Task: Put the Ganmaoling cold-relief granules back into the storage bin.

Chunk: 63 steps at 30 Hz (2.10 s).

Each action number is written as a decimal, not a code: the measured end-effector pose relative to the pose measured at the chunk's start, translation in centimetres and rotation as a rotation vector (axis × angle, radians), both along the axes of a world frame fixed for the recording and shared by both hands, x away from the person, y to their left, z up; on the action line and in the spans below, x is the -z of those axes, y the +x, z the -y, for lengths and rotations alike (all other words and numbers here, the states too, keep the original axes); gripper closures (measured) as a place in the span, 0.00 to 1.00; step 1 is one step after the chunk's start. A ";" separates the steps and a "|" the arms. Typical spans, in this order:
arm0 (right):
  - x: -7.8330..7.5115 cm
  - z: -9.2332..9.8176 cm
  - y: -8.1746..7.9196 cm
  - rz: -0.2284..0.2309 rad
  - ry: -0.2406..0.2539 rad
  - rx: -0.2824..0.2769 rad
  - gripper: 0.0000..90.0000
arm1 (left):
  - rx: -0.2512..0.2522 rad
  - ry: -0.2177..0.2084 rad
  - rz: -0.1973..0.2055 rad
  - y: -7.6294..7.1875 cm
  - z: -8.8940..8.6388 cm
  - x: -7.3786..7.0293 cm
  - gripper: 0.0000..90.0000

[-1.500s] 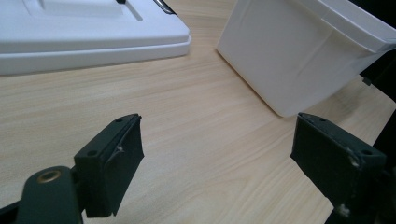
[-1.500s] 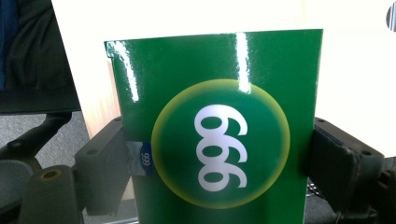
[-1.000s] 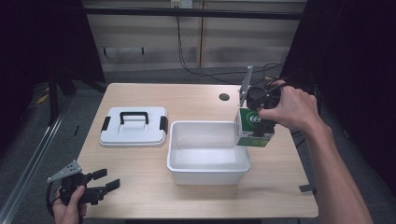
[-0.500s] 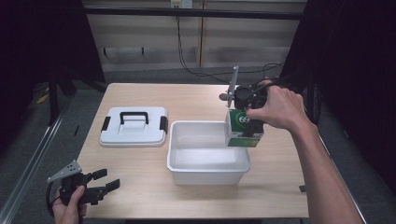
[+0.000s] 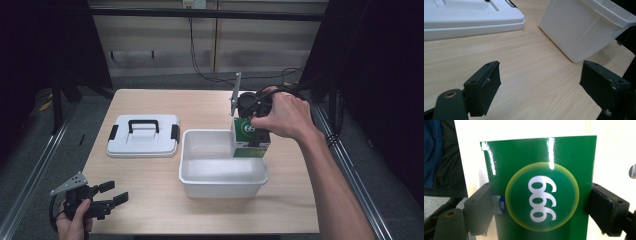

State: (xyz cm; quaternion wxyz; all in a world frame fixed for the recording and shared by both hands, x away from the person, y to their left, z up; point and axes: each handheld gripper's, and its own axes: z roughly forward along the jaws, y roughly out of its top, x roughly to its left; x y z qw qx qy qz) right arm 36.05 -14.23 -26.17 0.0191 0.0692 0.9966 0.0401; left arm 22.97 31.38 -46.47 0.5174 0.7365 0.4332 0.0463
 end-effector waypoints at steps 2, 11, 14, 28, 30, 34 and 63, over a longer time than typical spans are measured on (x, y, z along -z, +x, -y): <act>0.2 -0.3 0.1 -0.005 -0.002 -0.010 0.17 | 0.000 0.000 0.001 0.0 0.0 0.0 0.18; 1.7 -0.7 0.4 -0.029 -0.015 -0.009 0.17 | 0.001 -0.002 0.001 0.0 0.0 0.0 0.18; 2.1 -0.6 0.5 -0.037 -0.015 -0.006 0.17 | 0.004 0.004 0.006 0.0 -0.1 0.0 0.18; 4.6 -0.3 0.7 -0.072 -0.014 -0.002 0.17 | 0.000 0.001 0.001 0.0 0.0 0.0 0.18; 5.0 -0.2 0.6 -0.077 -0.023 0.000 0.17 | 0.000 0.000 0.002 0.0 0.0 0.0 0.18; 5.8 -0.4 0.5 -0.082 -0.020 -0.003 0.17 | 0.000 0.001 0.001 0.0 0.0 0.0 0.18; 10.0 -0.3 1.0 -0.106 -0.051 -0.006 0.17 | -0.008 -0.002 -0.003 0.1 -0.1 0.1 0.18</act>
